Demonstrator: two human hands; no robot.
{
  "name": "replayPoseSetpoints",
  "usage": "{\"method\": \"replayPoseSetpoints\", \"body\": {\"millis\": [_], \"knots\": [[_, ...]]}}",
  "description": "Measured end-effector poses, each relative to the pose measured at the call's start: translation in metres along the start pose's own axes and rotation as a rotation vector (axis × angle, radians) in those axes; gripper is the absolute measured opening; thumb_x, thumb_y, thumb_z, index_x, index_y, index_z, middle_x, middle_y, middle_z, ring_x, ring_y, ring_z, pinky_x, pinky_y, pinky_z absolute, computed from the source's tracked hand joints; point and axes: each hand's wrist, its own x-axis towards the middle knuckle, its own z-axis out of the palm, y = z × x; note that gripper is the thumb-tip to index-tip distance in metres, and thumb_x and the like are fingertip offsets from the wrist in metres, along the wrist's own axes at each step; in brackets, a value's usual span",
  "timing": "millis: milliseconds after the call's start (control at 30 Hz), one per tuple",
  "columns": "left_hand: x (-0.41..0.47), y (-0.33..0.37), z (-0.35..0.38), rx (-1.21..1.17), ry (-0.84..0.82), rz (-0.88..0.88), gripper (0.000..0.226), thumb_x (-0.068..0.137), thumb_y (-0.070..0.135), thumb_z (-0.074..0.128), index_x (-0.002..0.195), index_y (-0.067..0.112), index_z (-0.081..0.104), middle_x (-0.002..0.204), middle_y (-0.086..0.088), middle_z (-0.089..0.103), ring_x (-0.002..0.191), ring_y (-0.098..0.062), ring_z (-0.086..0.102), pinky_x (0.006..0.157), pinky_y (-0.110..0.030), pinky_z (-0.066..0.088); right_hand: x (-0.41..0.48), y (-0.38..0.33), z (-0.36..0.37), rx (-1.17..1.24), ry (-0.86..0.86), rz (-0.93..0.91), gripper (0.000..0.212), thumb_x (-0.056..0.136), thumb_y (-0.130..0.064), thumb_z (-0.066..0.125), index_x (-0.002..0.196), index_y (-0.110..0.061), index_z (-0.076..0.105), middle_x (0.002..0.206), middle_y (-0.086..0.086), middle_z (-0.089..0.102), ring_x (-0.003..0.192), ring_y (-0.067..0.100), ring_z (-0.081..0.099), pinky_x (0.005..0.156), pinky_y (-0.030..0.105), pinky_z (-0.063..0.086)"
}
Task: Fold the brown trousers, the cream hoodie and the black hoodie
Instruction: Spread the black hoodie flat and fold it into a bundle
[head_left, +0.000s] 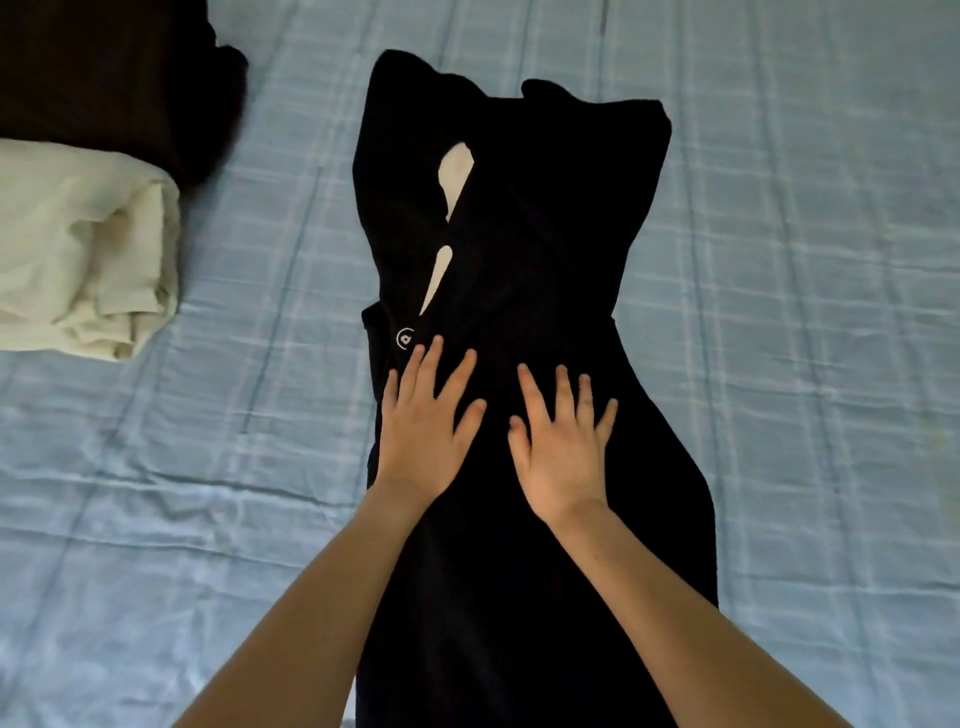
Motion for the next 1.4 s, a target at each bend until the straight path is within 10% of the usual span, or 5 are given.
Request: {"method": "replayPoseSetpoints", "body": {"millis": [400,867,1067,1200,1400], "knots": [[-0.08,-0.023,-0.019,-0.651,0.097,-0.376,0.06,0.094,0.026,0.066,0.142,0.051,0.04,0.123,0.039,0.046,0.114,0.022,0.043,0.088,0.0,0.036,-0.047,0.046,-0.038,0.069,0.152,-0.019,0.058,0.095,-0.042,0.059,0.15,-0.028,0.045,0.148,0.021,0.041,0.116,0.04,0.05,0.099,0.049,0.047],[-0.116,-0.091,-0.13,-0.693,0.422,-0.471,0.052,0.093,0.006,0.061,0.124,0.048,0.061,0.118,0.033,0.061,0.115,0.01,0.054,0.095,-0.016,0.041,-0.073,-0.079,-0.071,0.704,0.244,-0.234,0.045,0.091,-0.051,0.057,0.135,-0.046,0.053,0.131,-0.023,0.041,0.117,-0.006,0.048,0.095,0.004,0.039],[-0.118,-0.145,-0.129,-0.386,0.033,-0.62,0.056,0.09,-0.002,0.06,0.14,0.023,0.053,0.138,-0.005,0.054,0.124,-0.027,0.054,0.098,-0.034,0.044,-0.072,-0.124,-0.017,0.11,-0.226,-0.229,0.081,0.094,-0.055,0.055,0.155,-0.048,0.002,0.164,0.004,0.01,0.14,0.028,0.034,0.116,0.042,0.035],[-0.105,-0.116,-0.132,-0.25,0.194,-0.304,0.037,0.09,0.016,0.066,0.126,0.026,0.064,0.125,0.006,0.055,0.115,-0.016,0.047,0.099,-0.027,0.037,-0.085,-0.126,-0.009,0.334,0.138,-0.209,0.076,0.092,-0.036,0.067,0.152,-0.044,0.021,0.153,-0.003,0.03,0.131,0.011,0.045,0.104,0.022,0.046],[-0.083,-0.049,-0.127,-0.933,-0.238,-0.346,0.048,0.087,0.041,0.071,0.132,0.043,0.054,0.122,0.017,0.055,0.104,-0.003,0.063,0.091,-0.023,0.052,-0.089,-0.124,-0.027,1.117,0.163,-0.006,0.071,0.078,-0.006,0.081,0.132,-0.042,0.051,0.126,-0.025,0.056,0.118,0.0,0.059,0.092,0.013,0.049]]}}
